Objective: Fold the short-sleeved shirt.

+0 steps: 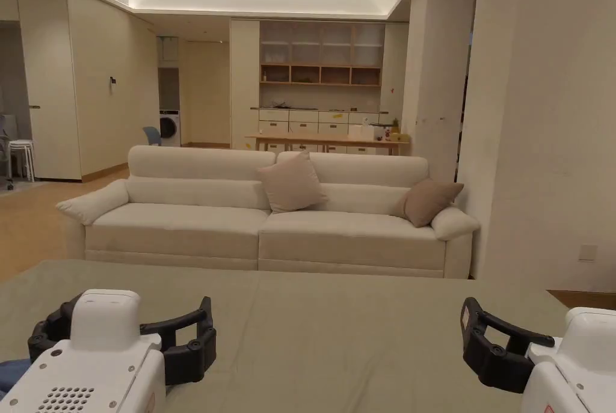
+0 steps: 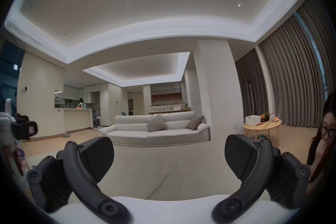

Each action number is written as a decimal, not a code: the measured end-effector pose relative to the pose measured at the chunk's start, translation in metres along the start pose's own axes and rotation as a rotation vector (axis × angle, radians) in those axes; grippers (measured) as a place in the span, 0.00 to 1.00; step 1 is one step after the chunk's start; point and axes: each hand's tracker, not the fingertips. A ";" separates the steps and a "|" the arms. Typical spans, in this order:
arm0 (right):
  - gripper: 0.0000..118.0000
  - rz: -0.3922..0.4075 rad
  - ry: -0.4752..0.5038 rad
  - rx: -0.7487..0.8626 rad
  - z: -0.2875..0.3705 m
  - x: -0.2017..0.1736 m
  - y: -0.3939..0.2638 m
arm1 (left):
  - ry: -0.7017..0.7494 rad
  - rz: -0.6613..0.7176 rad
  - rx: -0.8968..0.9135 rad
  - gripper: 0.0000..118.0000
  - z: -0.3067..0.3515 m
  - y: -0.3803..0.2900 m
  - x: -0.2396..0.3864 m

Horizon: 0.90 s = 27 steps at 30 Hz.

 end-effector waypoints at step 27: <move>1.00 0.041 0.038 -0.019 0.016 -0.004 0.000 | 0.018 0.077 0.009 1.00 0.011 0.007 -0.008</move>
